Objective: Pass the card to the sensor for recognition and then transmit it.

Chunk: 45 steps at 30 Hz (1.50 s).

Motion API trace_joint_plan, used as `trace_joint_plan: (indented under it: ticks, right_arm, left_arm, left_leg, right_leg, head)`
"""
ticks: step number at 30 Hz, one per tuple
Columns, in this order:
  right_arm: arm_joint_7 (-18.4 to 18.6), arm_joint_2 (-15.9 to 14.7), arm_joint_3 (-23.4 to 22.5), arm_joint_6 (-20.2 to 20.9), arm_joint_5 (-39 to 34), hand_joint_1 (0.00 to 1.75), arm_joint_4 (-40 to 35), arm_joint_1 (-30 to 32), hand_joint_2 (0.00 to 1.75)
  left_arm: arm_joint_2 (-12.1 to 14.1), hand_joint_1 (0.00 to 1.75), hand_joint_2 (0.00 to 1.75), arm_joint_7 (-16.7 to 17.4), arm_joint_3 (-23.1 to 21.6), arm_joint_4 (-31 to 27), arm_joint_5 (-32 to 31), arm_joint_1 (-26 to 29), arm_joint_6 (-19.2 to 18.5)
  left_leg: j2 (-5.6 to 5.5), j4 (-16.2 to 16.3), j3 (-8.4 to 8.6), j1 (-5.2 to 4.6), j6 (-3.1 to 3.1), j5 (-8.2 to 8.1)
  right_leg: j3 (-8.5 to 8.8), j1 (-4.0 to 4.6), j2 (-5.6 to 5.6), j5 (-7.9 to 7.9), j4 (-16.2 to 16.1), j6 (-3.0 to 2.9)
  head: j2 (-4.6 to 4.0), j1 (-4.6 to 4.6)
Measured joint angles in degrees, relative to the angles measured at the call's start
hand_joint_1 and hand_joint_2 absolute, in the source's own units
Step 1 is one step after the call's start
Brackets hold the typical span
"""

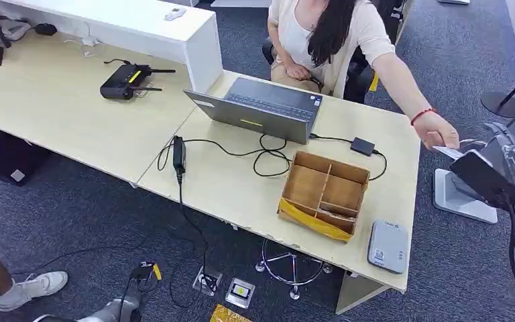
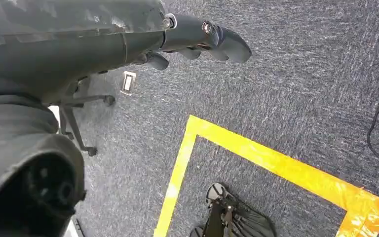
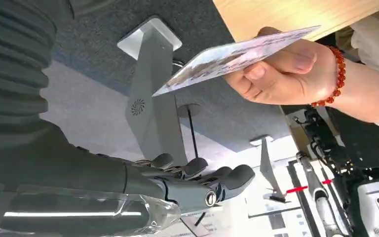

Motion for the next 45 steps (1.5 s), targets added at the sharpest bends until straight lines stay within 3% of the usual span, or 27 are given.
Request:
trace_joint_plan:
  ticks: [25,26,31,32,45]
  right_arm:
    - [0.3,0.2,0.0,-0.6,-0.1,0.00,0.0,0.0,1.75]
    - [0.5,0.2,0.0,-0.8,-0.1,1.75,0.0,0.0,1.75]
    - [1.4,0.2,0.0,-1.0,-0.8,1.75,0.0,0.0,1.75]
    - [1.5,0.2,0.0,-1.2,-0.9,1.75,0.0,0.0,1.75]
    - [1.1,0.2,0.0,-1.5,-1.0,1.75,0.0,0.3,1.75]
  left_arm:
    - [0.0,0.00,0.00,0.0,0.0,0.1,-0.2,0.0,-0.1]
    - [0.0,0.00,0.00,0.0,0.0,0.1,-0.3,0.0,-0.1]
    - [0.0,0.00,0.00,0.0,0.0,0.1,-0.4,0.0,-0.1]
    - [0.0,0.00,0.00,0.0,-0.1,0.2,-0.4,0.0,-0.1]
    - [0.2,0.00,0.00,-0.2,-0.1,0.3,0.5,0.1,-0.1]
  left_leg:
    - [0.00,0.0,0.02,0.00,0.00,0.00]
    - [0.01,0.0,0.02,0.00,0.00,0.00]
    - [0.02,0.0,0.05,0.00,0.00,0.00]
    - [0.06,0.0,0.91,0.01,-0.01,0.02]
    - [0.05,0.0,0.89,0.00,-0.04,0.04]
  right_leg:
    - [-0.01,0.00,0.03,0.00,0.0,0.00]
    - [-0.01,0.00,0.03,0.00,0.0,0.00]
    - [-0.02,0.00,0.05,0.00,0.0,0.00]
    - [-0.07,0.00,0.07,0.01,0.0,-0.01]
    - [-0.08,0.00,0.06,0.05,0.0,0.03]
  head:
    - [0.00,0.00]
    - [0.00,0.00]
    - [0.00,0.02]
    - [0.00,0.00]
    - [0.00,0.02]
